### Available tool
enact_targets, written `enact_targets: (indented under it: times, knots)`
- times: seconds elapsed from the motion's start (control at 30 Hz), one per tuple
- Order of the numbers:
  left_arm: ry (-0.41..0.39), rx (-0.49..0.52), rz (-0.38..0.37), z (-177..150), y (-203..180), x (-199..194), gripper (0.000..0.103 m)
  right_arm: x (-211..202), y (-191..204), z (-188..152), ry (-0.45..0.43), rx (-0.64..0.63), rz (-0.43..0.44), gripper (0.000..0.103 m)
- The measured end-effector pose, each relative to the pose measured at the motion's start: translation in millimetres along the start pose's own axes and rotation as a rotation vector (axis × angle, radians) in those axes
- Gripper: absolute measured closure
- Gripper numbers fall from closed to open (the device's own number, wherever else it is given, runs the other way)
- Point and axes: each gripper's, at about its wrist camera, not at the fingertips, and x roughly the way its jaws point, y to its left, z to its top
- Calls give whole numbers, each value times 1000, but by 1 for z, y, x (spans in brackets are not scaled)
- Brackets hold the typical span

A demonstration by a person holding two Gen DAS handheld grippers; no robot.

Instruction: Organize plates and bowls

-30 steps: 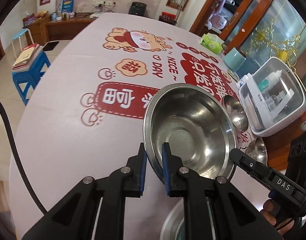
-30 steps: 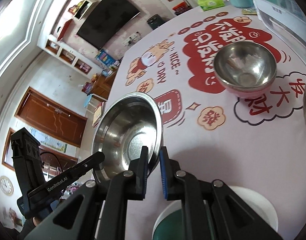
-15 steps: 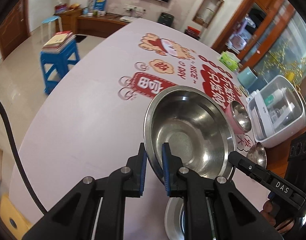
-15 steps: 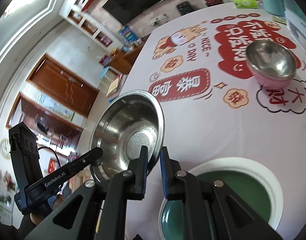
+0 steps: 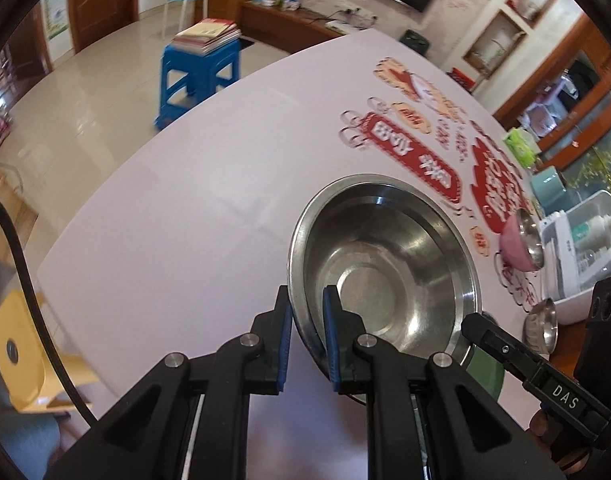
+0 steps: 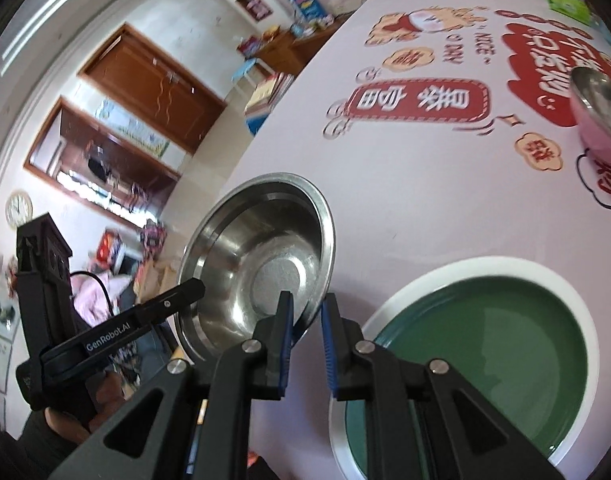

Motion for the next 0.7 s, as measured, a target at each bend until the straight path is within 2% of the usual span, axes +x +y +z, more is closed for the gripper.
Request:
enact_targets:
  times: [0.33, 0.47, 0.7]
  knots:
    - [61, -54, 61, -19, 35, 15, 90, 31, 26, -19, 118, -105, -66, 84]
    - [77, -51, 53, -21, 45, 21, 90, 37, 34, -27, 141, -131, -114, 81]
    - [107, -3, 14, -17, 56, 30, 90, 42, 47, -38, 133, -136, -206, 77]
